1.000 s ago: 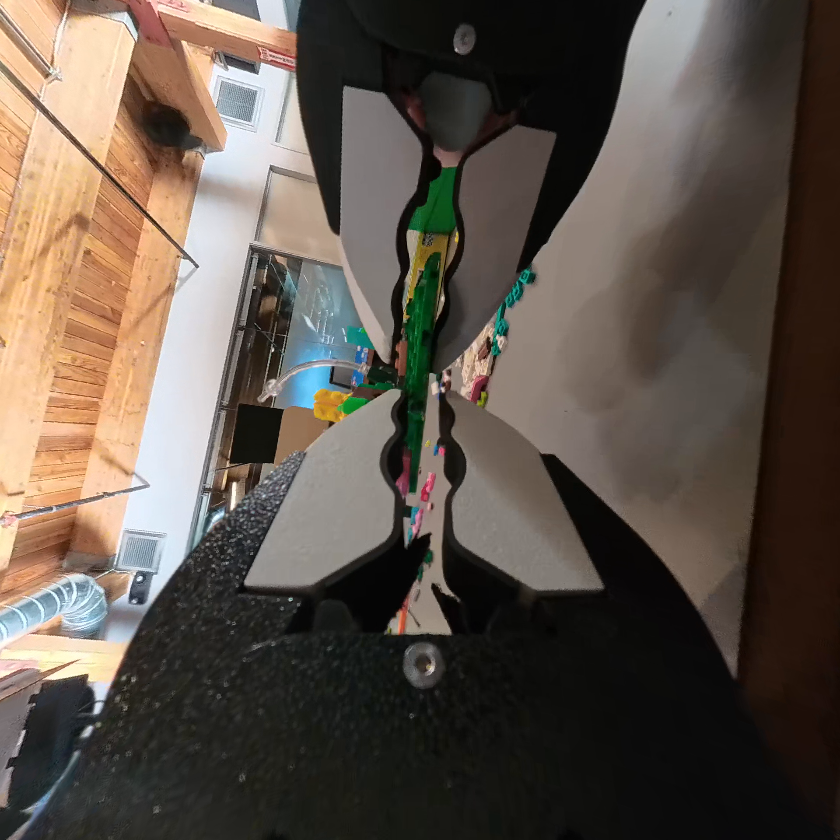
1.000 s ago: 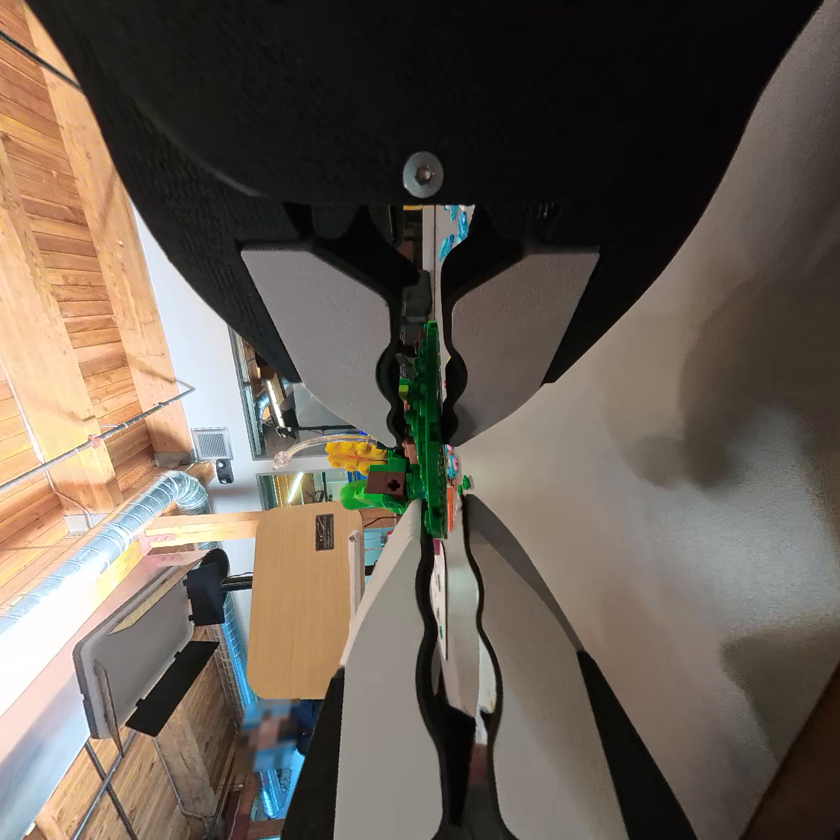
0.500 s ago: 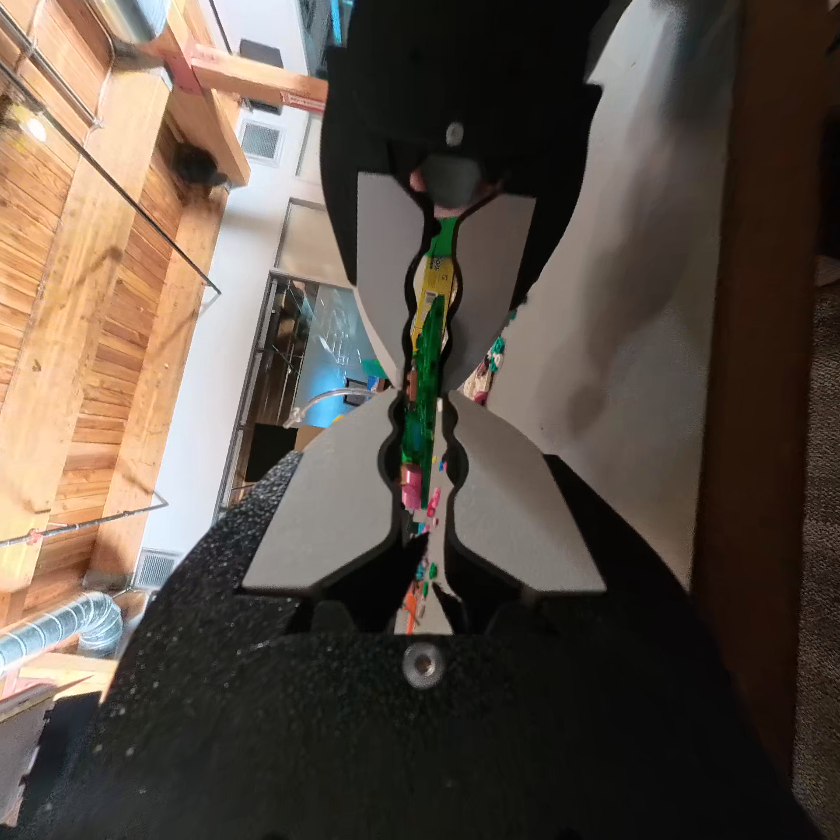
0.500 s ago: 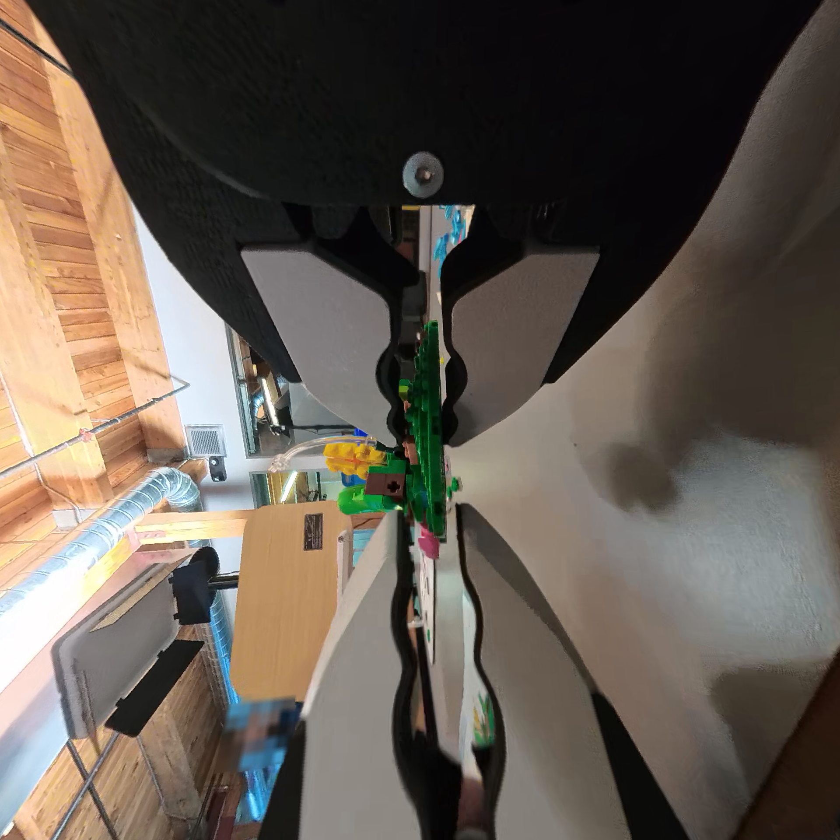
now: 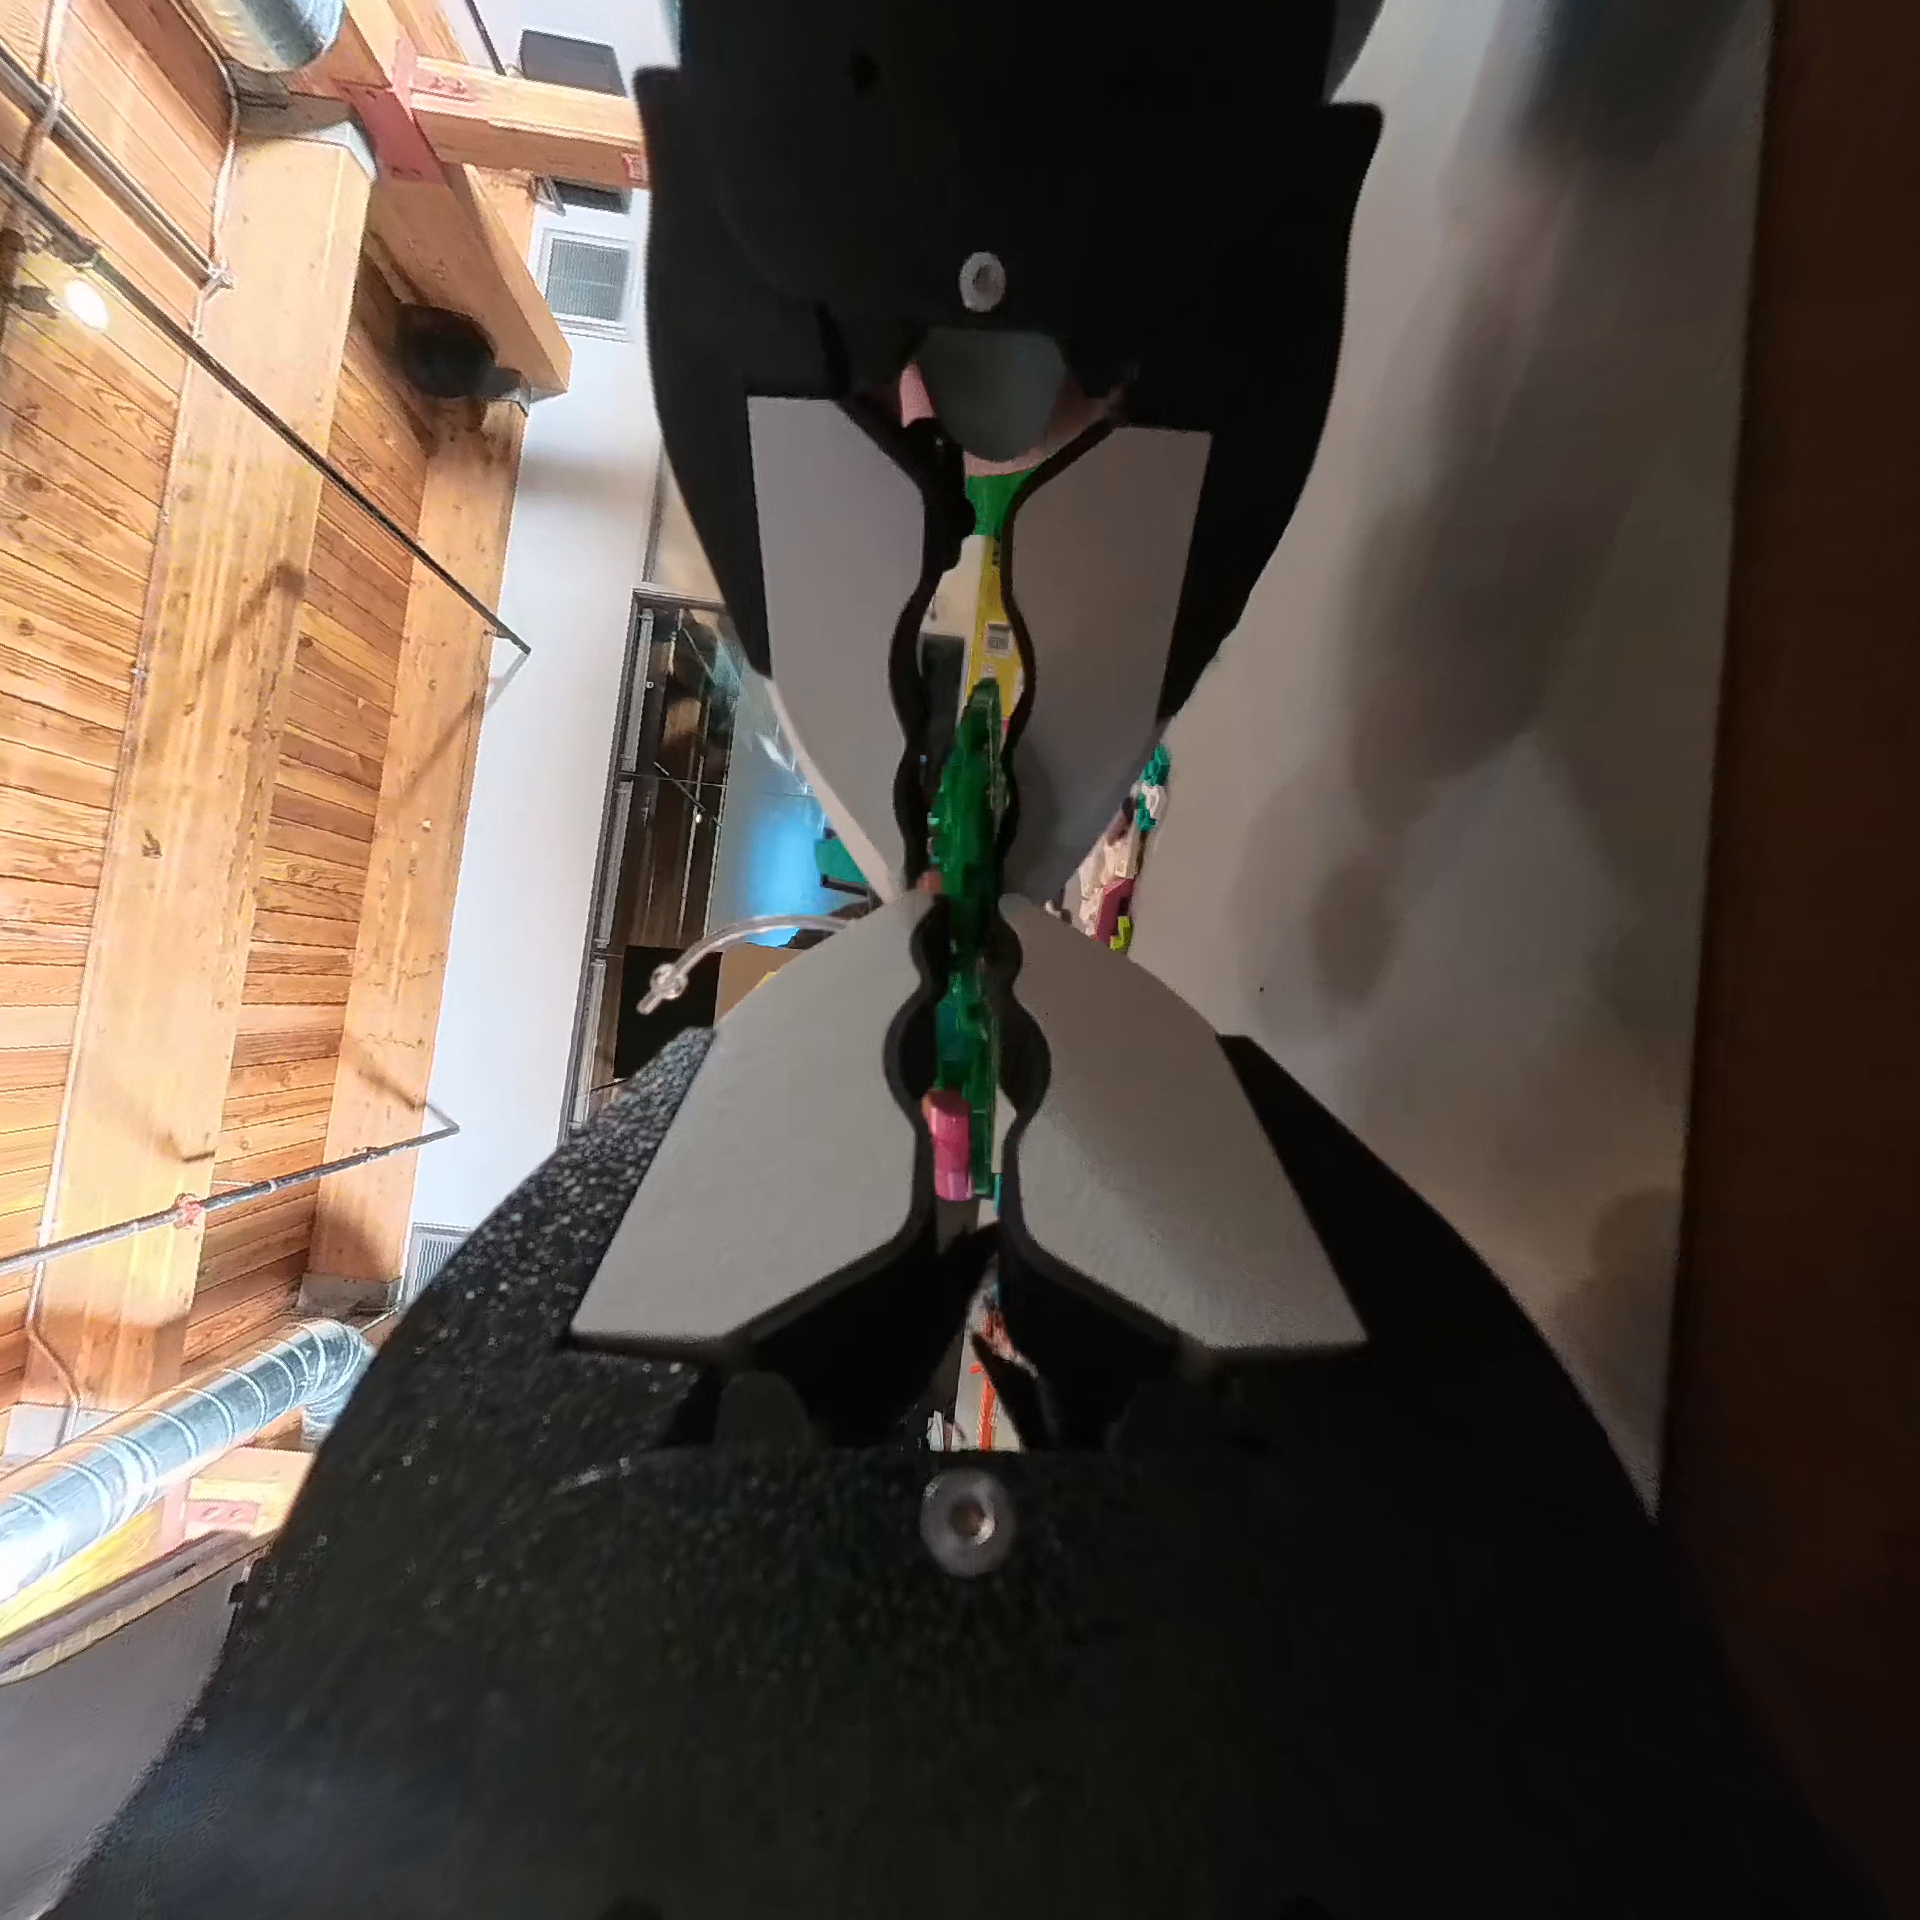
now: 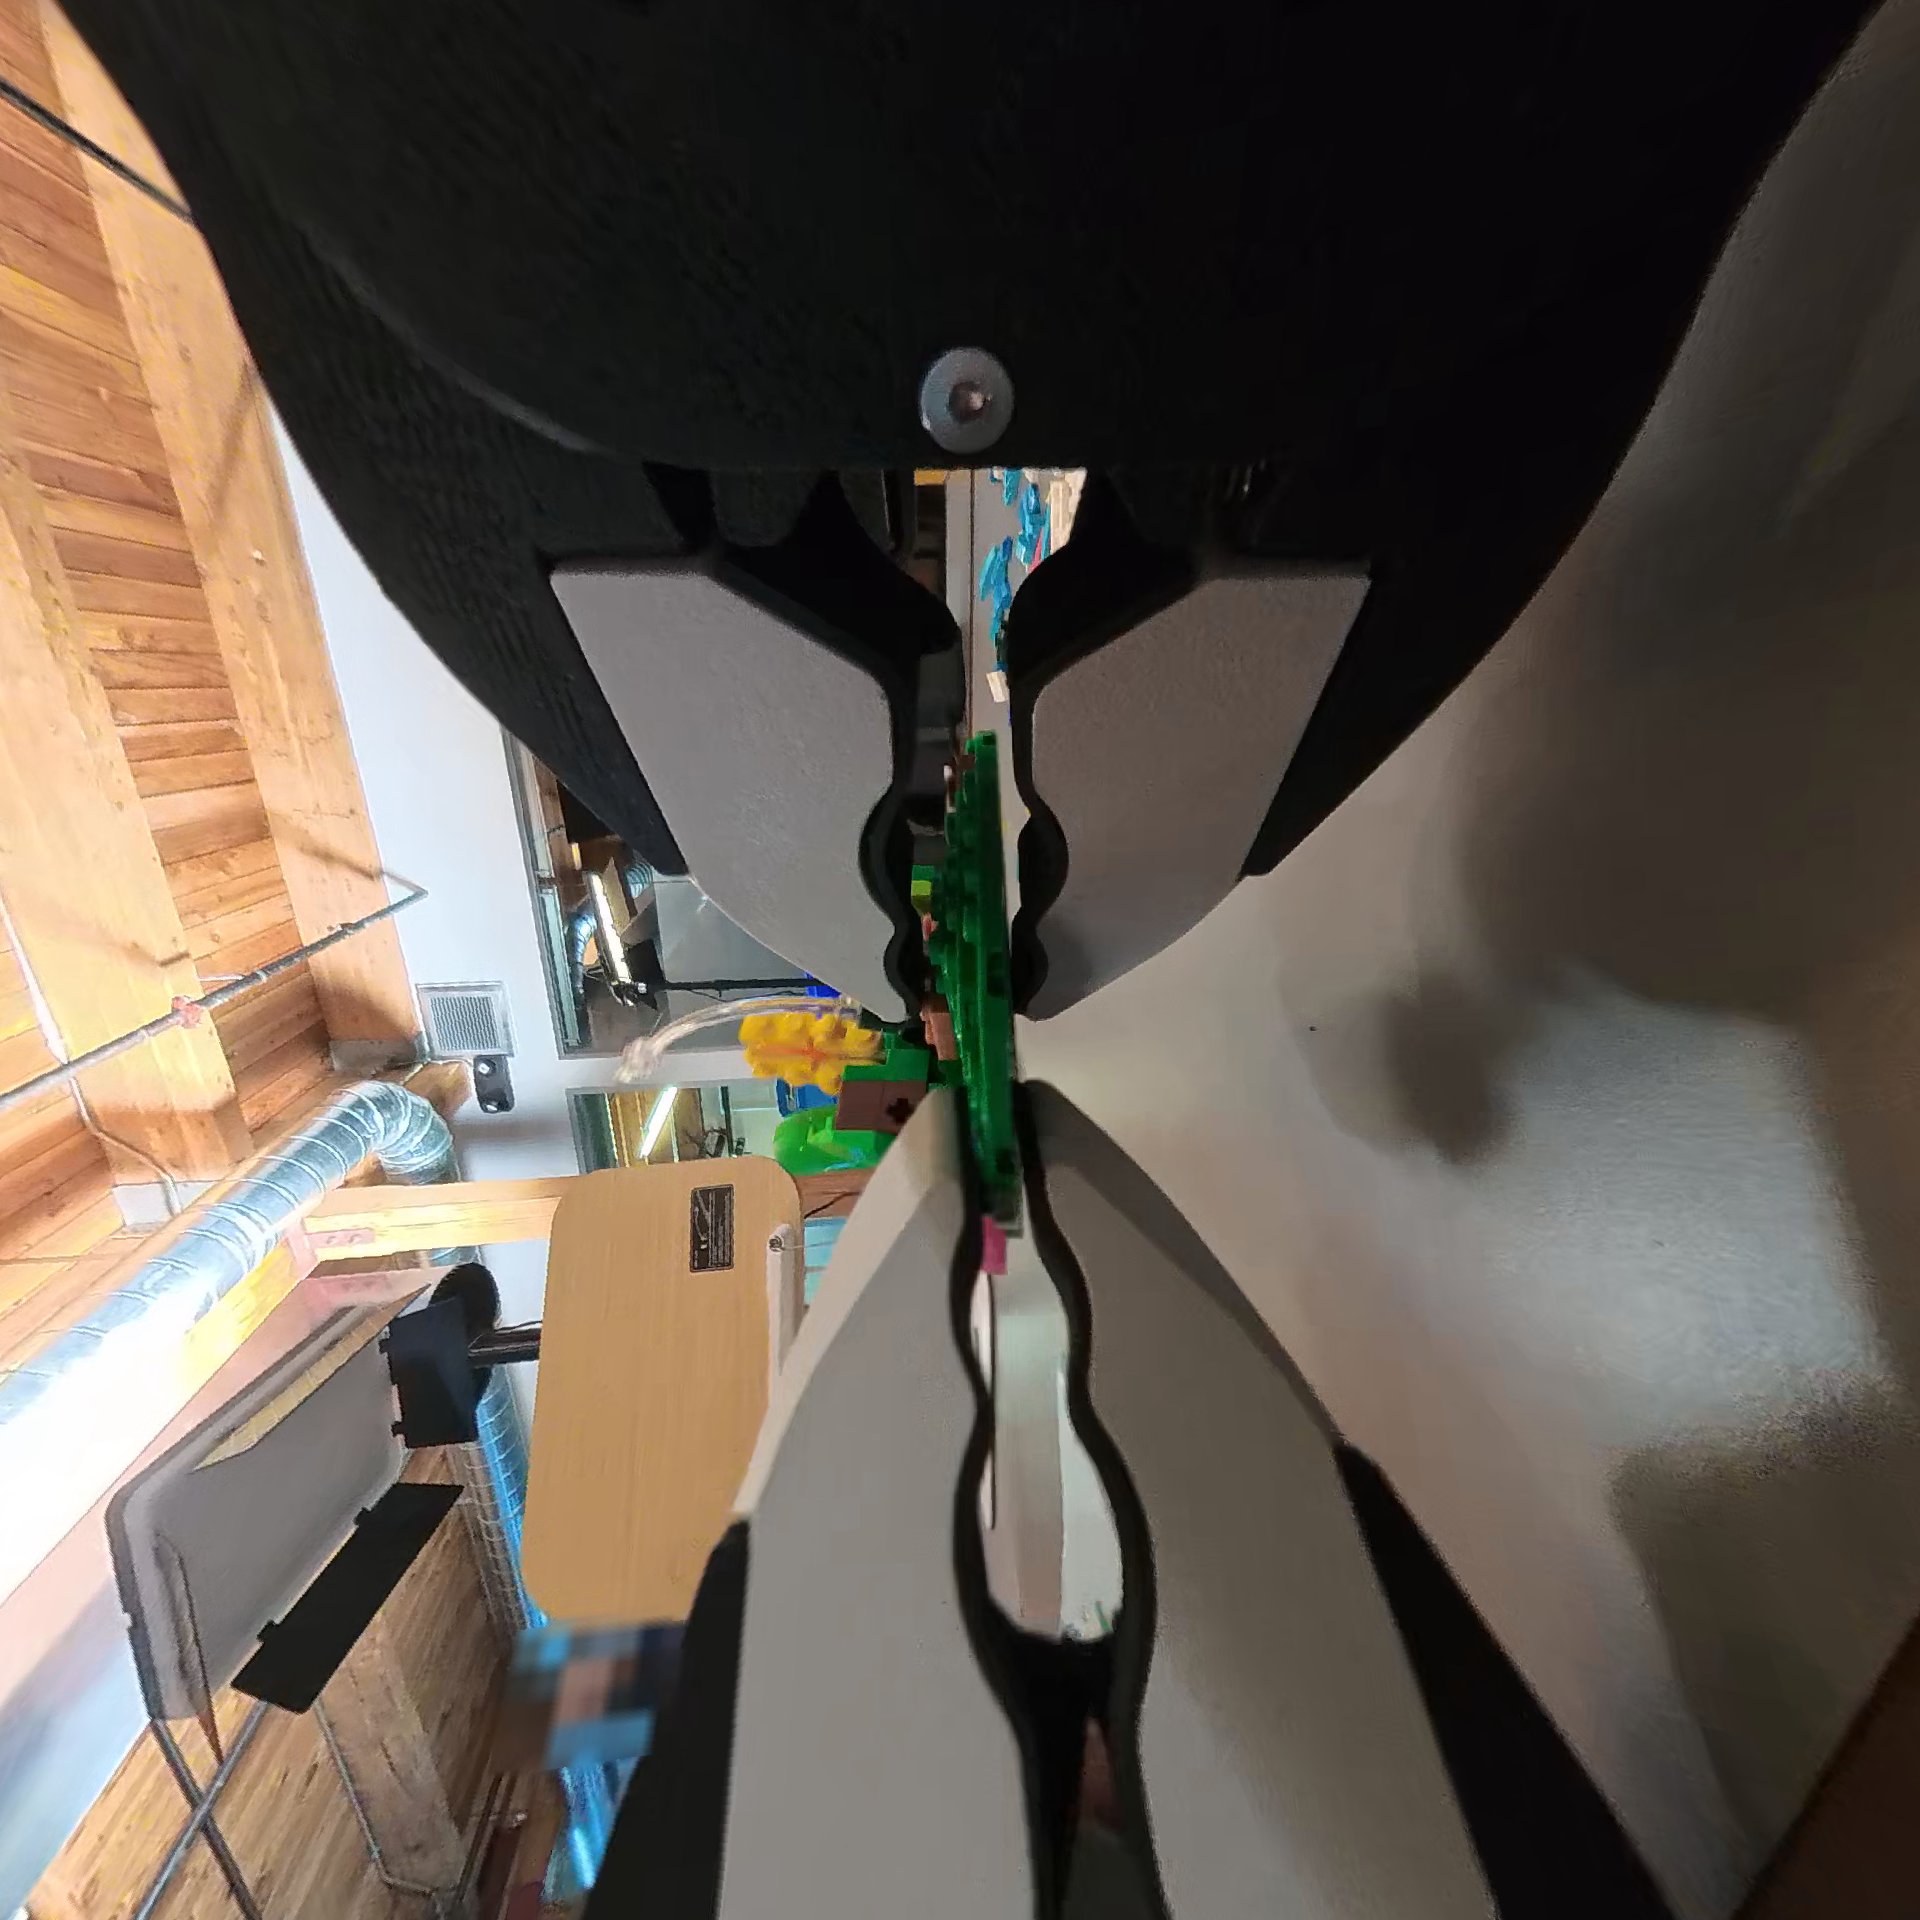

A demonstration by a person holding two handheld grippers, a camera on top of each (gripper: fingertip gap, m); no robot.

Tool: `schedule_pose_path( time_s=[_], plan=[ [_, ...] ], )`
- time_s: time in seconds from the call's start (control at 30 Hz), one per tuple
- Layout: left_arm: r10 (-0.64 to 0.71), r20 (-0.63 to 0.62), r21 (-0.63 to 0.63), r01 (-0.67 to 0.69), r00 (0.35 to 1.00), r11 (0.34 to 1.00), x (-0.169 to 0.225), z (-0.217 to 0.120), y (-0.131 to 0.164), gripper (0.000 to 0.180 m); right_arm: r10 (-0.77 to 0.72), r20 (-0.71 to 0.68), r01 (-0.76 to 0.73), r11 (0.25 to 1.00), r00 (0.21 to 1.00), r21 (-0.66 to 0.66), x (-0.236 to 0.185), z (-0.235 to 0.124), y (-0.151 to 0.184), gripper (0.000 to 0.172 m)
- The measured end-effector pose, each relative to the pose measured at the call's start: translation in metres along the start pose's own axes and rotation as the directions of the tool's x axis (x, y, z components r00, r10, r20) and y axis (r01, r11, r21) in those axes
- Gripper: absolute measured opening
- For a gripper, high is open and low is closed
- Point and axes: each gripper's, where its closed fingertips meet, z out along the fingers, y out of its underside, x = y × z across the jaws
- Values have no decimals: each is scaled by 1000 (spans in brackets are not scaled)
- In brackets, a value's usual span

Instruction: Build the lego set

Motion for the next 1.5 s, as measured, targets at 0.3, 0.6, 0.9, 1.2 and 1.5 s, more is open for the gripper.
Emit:
schedule_pose_path(
  time_s=[0.3,0.6,0.9,1.2,1.5],
  plan=[
    [-77,-63,-203,63,995,977,8,2,45,4,27,-64,-26,1000,998,5,5,-8,9,23],
    [-2,-182,-370,-66,983,927,28,8,91,6,105,-99,-106,994,990,-3,10,-10,15,16],
    [-261,-315,-384,129,912,914,38,13,82,20,216,-102,-212,976,971,49,14,-14,13,11],
    [-525,-384,-380,389,759,839,29,0,53,26,489,-114,-485,873,865,58,31,-15,29,9],
    [-604,0,-478,530,797,700,-31,-31,125,17,563,-57,-561,826,824,56,28,-15,29,3]
  ],
)
